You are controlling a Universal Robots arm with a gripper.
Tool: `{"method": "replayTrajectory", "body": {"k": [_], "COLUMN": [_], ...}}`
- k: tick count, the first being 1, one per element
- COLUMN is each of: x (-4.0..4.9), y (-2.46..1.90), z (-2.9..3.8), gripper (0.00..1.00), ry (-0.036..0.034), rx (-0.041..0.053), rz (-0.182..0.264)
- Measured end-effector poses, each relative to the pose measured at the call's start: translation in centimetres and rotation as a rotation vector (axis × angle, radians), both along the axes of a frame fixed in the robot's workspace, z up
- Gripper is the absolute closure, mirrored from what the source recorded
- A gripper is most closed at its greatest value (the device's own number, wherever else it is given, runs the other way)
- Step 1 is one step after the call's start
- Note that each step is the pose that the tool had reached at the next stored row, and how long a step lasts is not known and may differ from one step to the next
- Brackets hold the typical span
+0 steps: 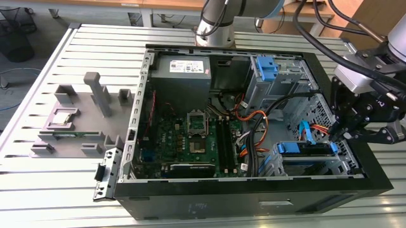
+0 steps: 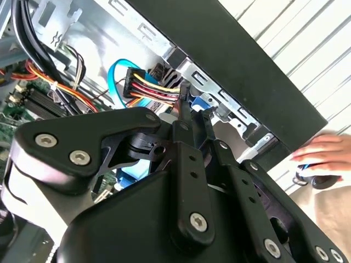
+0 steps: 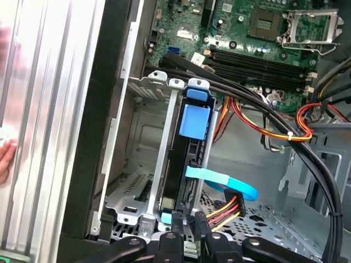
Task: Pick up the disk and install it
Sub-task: 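Insert the second disk wire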
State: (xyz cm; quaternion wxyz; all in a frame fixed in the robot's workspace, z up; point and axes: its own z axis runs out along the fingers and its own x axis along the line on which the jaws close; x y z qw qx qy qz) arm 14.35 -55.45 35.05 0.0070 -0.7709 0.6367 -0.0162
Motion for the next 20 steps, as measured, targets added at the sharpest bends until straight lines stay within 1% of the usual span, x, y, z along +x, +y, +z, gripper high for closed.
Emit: {"method": "replayTrajectory", "body": {"k": [2,5,10,16,18,20], "x": [0.00,0.00,0.02,0.21,0.31,0.33], "y": [0.05,0.23,0.74,0.78,0.79,0.83], "z": [-0.01,0.00,0.00,-0.04,-0.05,-0.14], "gripper": [0.77,0.77,0.77,0.77,0.77,0.77], "ry": [0.0000,0.0000,0.0000,0.0000,0.0000,0.0001], "rx": [0.0001,0.0002,0.0006,-0.0013,-0.0038,-0.0093], "rz": [0.014,0.024,0.033,0.035,0.036,0.039]}}
